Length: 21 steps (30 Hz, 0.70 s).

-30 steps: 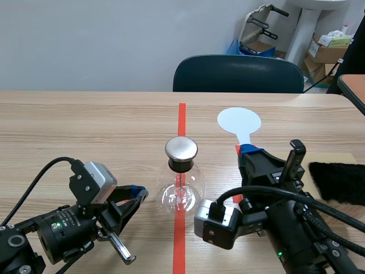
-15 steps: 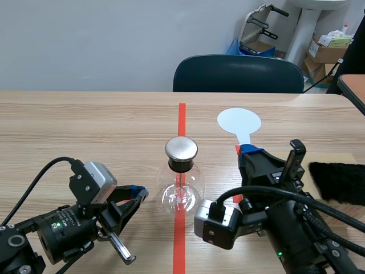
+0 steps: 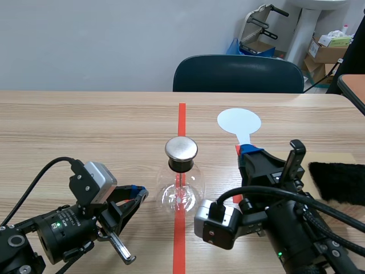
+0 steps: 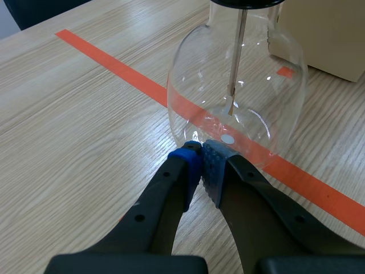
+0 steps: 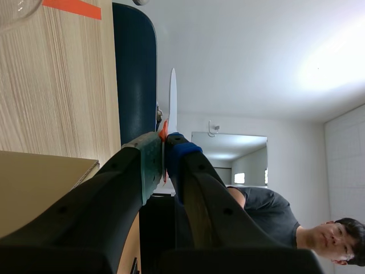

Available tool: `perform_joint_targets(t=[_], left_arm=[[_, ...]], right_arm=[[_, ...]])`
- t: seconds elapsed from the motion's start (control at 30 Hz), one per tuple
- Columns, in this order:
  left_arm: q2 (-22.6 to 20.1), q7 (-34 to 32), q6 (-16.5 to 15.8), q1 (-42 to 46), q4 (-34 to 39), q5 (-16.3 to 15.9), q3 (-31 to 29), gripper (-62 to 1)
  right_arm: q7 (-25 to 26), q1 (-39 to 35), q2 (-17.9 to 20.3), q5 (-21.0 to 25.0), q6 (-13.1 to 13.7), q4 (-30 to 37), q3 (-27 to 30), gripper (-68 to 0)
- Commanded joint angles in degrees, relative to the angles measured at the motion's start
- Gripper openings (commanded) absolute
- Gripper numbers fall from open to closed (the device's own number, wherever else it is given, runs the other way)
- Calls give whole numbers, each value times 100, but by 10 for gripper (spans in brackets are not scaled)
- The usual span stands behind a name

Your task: Do the electroscope experiment

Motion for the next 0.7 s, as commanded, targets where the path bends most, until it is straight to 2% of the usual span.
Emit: perform_joint_targets(t=[0.0, 0.67], left_arm=[[39, -76, -13, -28, 103, -35, -9, -578], [26, -79, -11, -31, 103, -35, -9, -578]], right_arm=[[-15, 68, 31, -44, -81, 44, 0, -665], [46, 66, 31, -66, -83, 44, 2, -665]])
